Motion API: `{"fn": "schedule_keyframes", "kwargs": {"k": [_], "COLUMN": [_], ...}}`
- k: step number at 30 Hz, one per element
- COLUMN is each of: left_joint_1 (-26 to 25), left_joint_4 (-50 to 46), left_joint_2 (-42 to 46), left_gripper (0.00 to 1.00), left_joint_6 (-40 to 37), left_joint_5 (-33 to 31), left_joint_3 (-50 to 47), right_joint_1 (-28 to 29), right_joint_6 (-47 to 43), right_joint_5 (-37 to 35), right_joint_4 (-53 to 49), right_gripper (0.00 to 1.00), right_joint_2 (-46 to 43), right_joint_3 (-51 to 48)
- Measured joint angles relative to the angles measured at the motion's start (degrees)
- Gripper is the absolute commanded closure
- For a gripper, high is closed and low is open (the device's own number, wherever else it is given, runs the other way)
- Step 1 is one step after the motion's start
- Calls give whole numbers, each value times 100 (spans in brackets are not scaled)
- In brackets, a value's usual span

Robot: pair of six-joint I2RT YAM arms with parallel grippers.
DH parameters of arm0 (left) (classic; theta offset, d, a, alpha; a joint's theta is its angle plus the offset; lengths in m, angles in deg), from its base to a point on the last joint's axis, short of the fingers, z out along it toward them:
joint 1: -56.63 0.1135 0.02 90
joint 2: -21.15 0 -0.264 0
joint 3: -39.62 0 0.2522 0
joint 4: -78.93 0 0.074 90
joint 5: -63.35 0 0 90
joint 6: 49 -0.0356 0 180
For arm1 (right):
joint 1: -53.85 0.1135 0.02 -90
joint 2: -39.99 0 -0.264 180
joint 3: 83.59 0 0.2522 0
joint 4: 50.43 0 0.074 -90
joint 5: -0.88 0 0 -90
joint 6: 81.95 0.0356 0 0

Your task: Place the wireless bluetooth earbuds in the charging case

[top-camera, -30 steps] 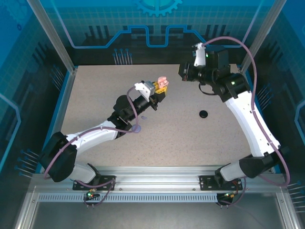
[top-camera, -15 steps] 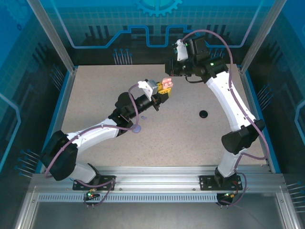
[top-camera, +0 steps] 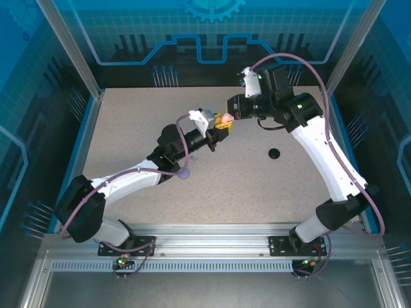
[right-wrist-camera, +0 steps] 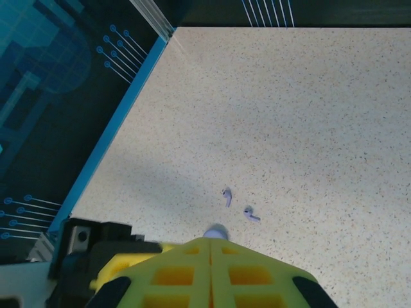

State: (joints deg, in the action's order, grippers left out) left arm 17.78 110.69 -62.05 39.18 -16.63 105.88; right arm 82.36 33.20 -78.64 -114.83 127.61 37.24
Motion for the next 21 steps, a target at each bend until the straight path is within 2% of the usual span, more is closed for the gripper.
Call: {"fn": "schedule_keyframes", "kwargs": {"k": [2, 5, 11, 16, 21], "left_joint_1": [7, 11, 9, -4, -68], "left_joint_4": [-2, -7, -155, -450, -767], "left_joint_2": [-2, -15, -472, -1121, -1880], "left_gripper": [100, 100, 100, 100, 100], "left_joint_6": [7, 61, 625, 1408, 2326], "left_joint_5": [-31, -81, -179, -291, -332], "left_joint_3": [28, 90, 444, 584, 876], "right_joint_1": [-11, -114, -745, -977, -1032], "right_joint_6": [138, 319, 741, 922, 1005], "right_joint_5": [-127, -385, -890, -1169, -1368], "right_joint_4": [31, 160, 509, 546, 562], "right_gripper": [82, 66, 43, 33, 31], "right_joint_2": [-136, -308, -966, -1429, -1652], "right_joint_3": [-74, -232, -1290, -2247, -2924]}}
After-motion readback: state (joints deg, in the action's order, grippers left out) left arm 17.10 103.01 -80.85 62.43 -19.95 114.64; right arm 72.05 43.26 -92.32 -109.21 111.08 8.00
